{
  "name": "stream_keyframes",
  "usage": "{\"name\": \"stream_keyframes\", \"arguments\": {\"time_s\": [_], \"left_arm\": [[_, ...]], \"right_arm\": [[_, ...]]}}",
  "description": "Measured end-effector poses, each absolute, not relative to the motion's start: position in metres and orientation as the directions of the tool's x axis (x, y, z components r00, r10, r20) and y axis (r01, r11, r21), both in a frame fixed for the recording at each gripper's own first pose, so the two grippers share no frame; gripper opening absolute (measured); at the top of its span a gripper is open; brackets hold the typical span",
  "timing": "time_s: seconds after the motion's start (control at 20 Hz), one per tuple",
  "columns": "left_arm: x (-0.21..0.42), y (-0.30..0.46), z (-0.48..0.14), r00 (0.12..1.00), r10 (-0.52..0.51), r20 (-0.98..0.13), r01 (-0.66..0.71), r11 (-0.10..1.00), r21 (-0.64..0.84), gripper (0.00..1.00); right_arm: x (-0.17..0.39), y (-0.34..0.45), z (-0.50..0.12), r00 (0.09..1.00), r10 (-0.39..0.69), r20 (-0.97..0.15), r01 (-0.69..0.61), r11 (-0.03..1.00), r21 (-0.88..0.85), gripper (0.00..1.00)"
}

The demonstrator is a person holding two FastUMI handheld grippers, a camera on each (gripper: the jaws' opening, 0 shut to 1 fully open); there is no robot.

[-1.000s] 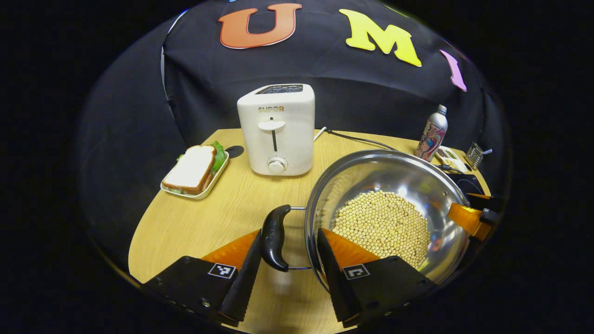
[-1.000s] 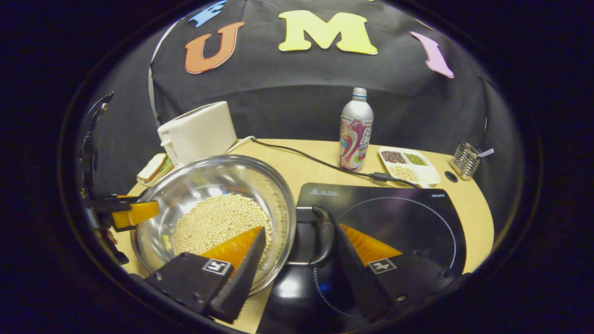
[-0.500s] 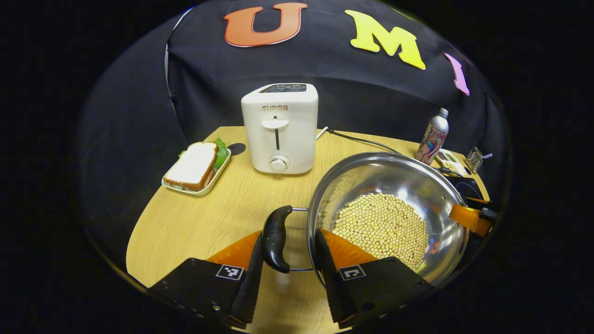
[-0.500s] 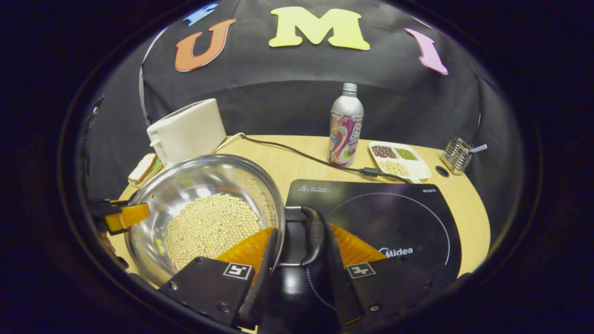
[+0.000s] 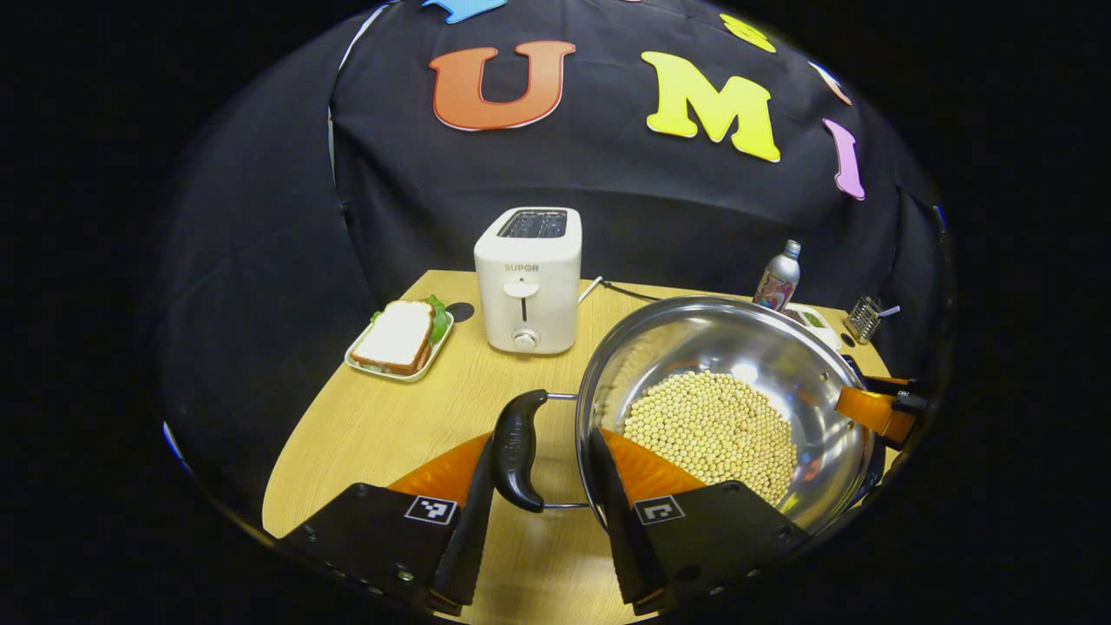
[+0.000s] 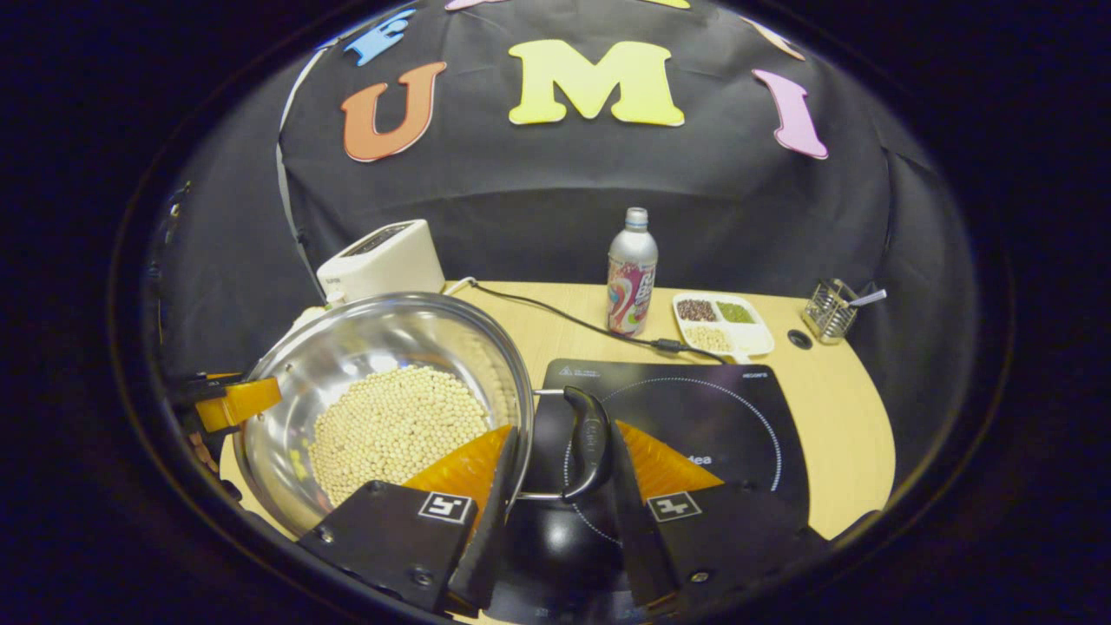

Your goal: First push the handle of the pot to place it horizontally, then grasp the pot with both hands and set it on the induction cooktop.

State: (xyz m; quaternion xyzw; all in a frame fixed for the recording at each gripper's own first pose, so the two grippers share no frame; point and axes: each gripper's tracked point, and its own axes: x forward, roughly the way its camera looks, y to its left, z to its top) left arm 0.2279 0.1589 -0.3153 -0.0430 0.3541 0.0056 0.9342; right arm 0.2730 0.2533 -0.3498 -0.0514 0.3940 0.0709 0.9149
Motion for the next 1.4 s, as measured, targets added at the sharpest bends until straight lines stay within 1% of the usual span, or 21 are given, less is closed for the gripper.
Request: {"name": "stream_keyframes", "arguments": {"time_s": [0.05,0.15,0.2,0.25,0.3,0.35,0.45,0.5,0.55,0.6,0.8,0.85,0.9,0.95,1.0,1.1,1.2,1.25,1.3,1.35,1.4], "left_arm": [[0.223,0.157,-0.301,0.76,-0.017,-0.65,-0.033,0.997,-0.065,0.59],[0.219,0.144,-0.269,0.783,-0.021,-0.621,-0.021,0.998,-0.06,0.59],[0.217,0.137,-0.256,0.79,-0.025,-0.613,-0.019,0.998,-0.064,0.59],[0.217,0.129,-0.243,0.798,-0.026,-0.602,-0.013,0.998,-0.06,0.59],[0.216,0.121,-0.231,0.807,-0.03,-0.589,-0.002,0.999,-0.053,0.59],[0.218,0.112,-0.22,0.814,-0.036,-0.58,0.007,0.999,-0.052,0.59],[0.221,0.092,-0.207,0.818,-0.057,-0.572,0.025,0.998,-0.063,0.59],[0.223,0.083,-0.201,0.821,-0.066,-0.567,0.035,0.997,-0.065,0.59],[0.225,0.073,-0.195,0.825,-0.071,-0.56,0.045,0.997,-0.061,0.59],[0.228,0.064,-0.188,0.83,-0.074,-0.553,0.055,0.997,-0.052,0.59],[0.237,0.024,-0.173,0.841,-0.089,-0.533,0.086,0.996,-0.032,0.59],[0.24,0.014,-0.173,0.842,-0.095,-0.531,0.093,0.995,-0.03,0.59],[0.242,0.005,-0.174,0.84,-0.103,-0.532,0.101,0.994,-0.033,0.59],[0.244,-0.004,-0.178,0.837,-0.112,-0.535,0.108,0.993,-0.04,0.59],[0.246,-0.014,-0.181,0.833,-0.121,-0.54,0.115,0.992,-0.045,0.59],[0.248,-0.03,-0.188,0.827,-0.131,-0.546,0.123,0.991,-0.053,0.59],[0.25,-0.042,-0.193,0.825,-0.136,-0.548,0.128,0.99,-0.054,0.59],[0.253,-0.045,-0.196,0.824,-0.137,-0.549,0.131,0.99,-0.05,0.59],[0.254,-0.049,-0.198,0.824,-0.137,-0.549,0.132,0.99,-0.049,0.59],[0.256,-0.054,-0.201,0.823,-0.138,-0.551,0.134,0.99,-0.047,0.59],[0.257,-0.057,-0.205,0.821,-0.14,-0.554,0.135,0.99,-0.05,0.59]], "right_arm": [[0.271,0.249,-0.337,0.678,0.095,-0.729,-0.172,0.985,-0.031,0.58],[0.269,0.238,-0.309,0.68,0.104,-0.726,-0.174,0.985,-0.022,0.59],[0.268,0.23,-0.295,0.687,0.106,-0.718,-0.175,0.984,-0.022,0.58],[0.269,0.223,-0.28,0.698,0.105,-0.708,-0.175,0.984,-0.027,0.6],[0.27,0.215,-0.267,0.708,0.101,-0.699,-0.171,0.985,-0.032,0.57],[0.271,0.205,-0.255,0.715,0.094,-0.693,-0.169,0.985,-0.04,0.57],[0.273,0.186,-0.234,0.728,0.082,-0.68,-0.157,0.986,-0.048,0.57],[0.275,0.176,-0.224,0.735,0.078,-0.673,-0.15,0.988,-0.049,0.59],[0.277,0.166,-0.217,0.739,0.073,-0.669,-0.141,0.989,-0.047,0.57],[0.278,0.156,-0.213,0.74,0.069,-0.669,-0.137,0.989,-0.049,0.57],[0.282,0.118,-0.208,0.733,0.046,-0.679,-0.101,0.994,-0.042,0.57],[0.283,0.108,-0.209,0.731,0.038,-0.681,-0.095,0.994,-0.046,0.59],[0.285,0.098,-0.208,0.732,0.03,-0.681,-0.085,0.995,-0.048,0.57],[0.285,0.089,-0.208,0.733,0.02,-0.68,-0.075,0.996,-0.052,0.57],[0.286,0.08,-0.209,0.735,0.009,-0.678,-0.067,0.996,-0.06,0.6],[0.289,0.066,-0.213,0.741,-0.007,-0.671,-0.06,0.995,-0.077,0.57],[0.289,0.054,-0.22,0.737,-0.013,-0.676,-0.052,0.996,-0.076,0.57],[0.29,0.049,-0.225,0.732,-0.012,-0.681,-0.048,0.996,-0.07,0.59],[0.291,0.046,-0.23,0.729,-0.011,-0.685,-0.047,0.997,-0.066,0.59],[0.293,0.042,-0.235,0.725,-0.011,-0.688,-0.045,0.997,-0.062,0.59],[0.293,0.039,-0.239,0.722,-0.012,-0.692,-0.04,0.997,-0.059,0.57]]}}
